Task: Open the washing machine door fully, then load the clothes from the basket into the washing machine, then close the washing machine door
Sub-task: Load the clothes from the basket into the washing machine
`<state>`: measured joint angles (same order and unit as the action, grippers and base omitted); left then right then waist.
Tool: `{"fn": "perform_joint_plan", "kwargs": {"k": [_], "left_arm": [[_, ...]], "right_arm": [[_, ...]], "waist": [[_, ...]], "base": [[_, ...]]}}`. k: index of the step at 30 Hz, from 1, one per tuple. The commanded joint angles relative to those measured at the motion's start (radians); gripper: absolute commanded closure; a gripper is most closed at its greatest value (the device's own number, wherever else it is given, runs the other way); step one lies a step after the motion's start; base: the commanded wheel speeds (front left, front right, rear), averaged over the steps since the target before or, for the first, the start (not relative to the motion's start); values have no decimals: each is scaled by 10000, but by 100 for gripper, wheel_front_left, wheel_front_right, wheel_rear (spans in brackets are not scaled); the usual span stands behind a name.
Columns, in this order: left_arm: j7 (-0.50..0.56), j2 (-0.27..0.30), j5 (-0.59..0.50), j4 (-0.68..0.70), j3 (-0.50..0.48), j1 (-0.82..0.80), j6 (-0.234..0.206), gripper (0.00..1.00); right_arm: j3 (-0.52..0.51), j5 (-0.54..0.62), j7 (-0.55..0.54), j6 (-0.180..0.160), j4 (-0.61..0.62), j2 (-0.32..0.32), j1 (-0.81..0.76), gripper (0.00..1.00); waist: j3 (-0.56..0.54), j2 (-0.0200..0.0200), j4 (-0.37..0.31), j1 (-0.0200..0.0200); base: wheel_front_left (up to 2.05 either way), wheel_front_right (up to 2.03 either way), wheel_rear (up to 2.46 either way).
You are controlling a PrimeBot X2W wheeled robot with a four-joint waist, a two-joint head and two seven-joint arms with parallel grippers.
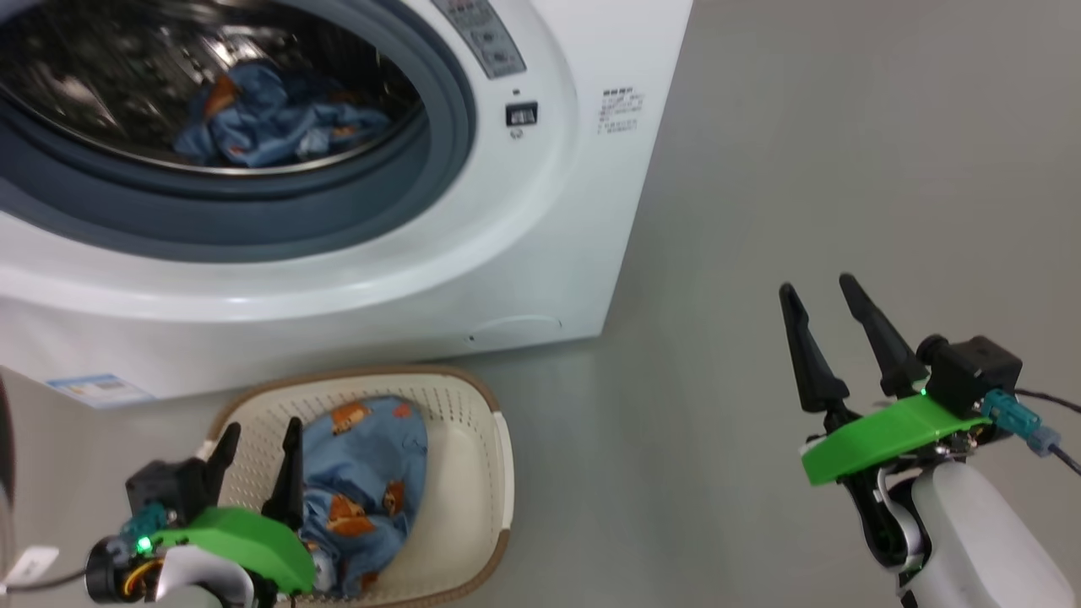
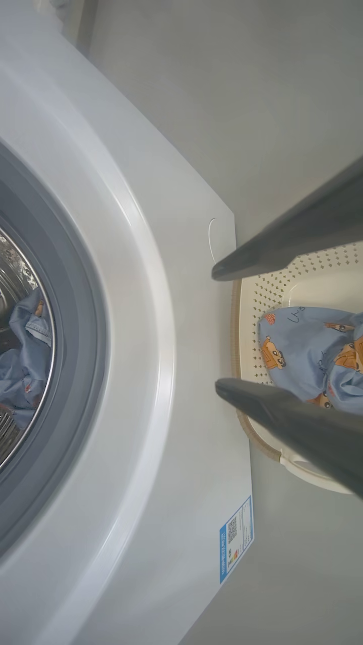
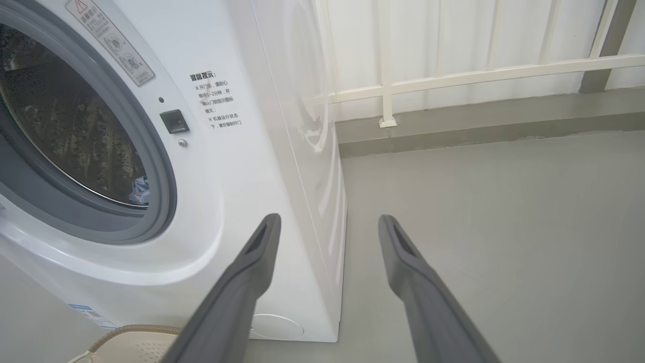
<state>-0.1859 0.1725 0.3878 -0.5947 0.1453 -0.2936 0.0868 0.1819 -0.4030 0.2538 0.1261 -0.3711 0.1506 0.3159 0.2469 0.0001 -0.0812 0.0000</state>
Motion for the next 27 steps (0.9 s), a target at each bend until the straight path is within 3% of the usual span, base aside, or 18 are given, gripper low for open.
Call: {"fn": "perform_joint_plan", "kwargs": {"k": [1, 15, 27], "left_arm": [[-56, 313, 84, -84, -264, -447, 63, 0], [135, 650, 612, -4237, 380, -3221, 424, 0], [810, 950, 1685, -5708, 1083, -4562, 437, 0]], "right_arm": [[91, 115, 80, 46, 287, -42, 262, 0], [19, 381, 80, 46, 889, -475, 1200, 0], [-25, 525, 80, 46, 1270, -725, 1643, 0]], "waist": [[677, -1, -159, 0], [3122, -1, -731, 0], [4737, -1, -1221, 0]], "base": [[0, 0, 0], [0, 0, 0], [0, 0, 0]]}}
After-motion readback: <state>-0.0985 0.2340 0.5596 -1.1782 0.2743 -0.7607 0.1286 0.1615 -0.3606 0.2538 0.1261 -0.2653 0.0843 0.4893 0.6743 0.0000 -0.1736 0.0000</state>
